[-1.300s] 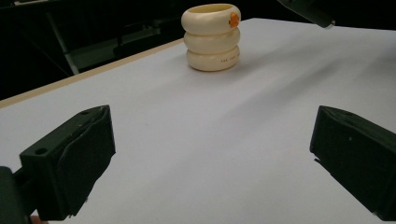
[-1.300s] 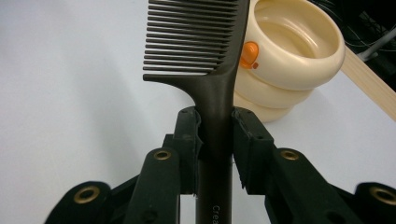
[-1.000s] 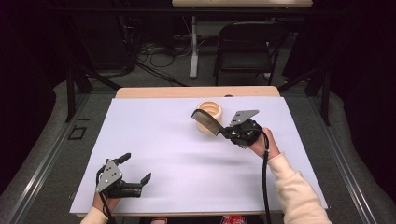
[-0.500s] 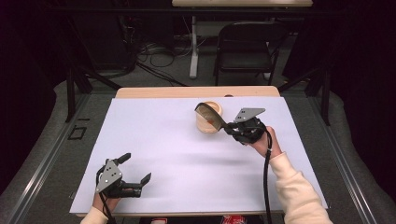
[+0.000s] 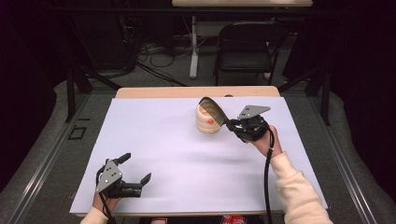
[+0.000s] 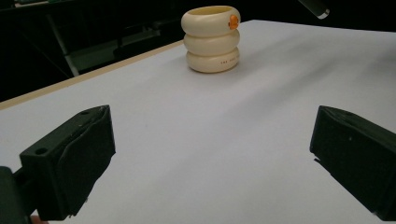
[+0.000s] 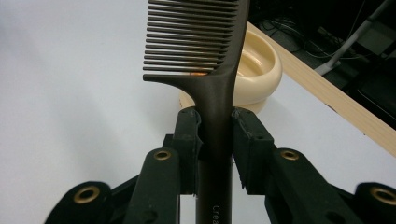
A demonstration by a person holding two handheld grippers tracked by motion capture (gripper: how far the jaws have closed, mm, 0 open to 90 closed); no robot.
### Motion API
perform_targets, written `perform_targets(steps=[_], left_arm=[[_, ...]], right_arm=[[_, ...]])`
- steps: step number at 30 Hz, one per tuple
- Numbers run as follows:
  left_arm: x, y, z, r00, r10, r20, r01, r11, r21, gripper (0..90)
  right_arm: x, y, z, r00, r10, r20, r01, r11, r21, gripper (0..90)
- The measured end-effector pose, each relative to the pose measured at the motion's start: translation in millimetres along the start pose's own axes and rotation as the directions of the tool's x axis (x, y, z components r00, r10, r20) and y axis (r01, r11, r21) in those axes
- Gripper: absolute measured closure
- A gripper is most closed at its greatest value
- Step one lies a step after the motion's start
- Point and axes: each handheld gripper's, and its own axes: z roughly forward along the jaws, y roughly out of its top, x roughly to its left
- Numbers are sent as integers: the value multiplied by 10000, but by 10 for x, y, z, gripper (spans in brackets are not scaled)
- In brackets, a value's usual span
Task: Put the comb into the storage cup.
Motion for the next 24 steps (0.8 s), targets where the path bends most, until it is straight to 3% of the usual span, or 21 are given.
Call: perform_targets(steps=[24], left_arm=[[-4,1,4,10000,-19,0,19,10000,0,2]], right_arm=[[-53,-24,10,9965,656,510,-637,9973,-371,724]])
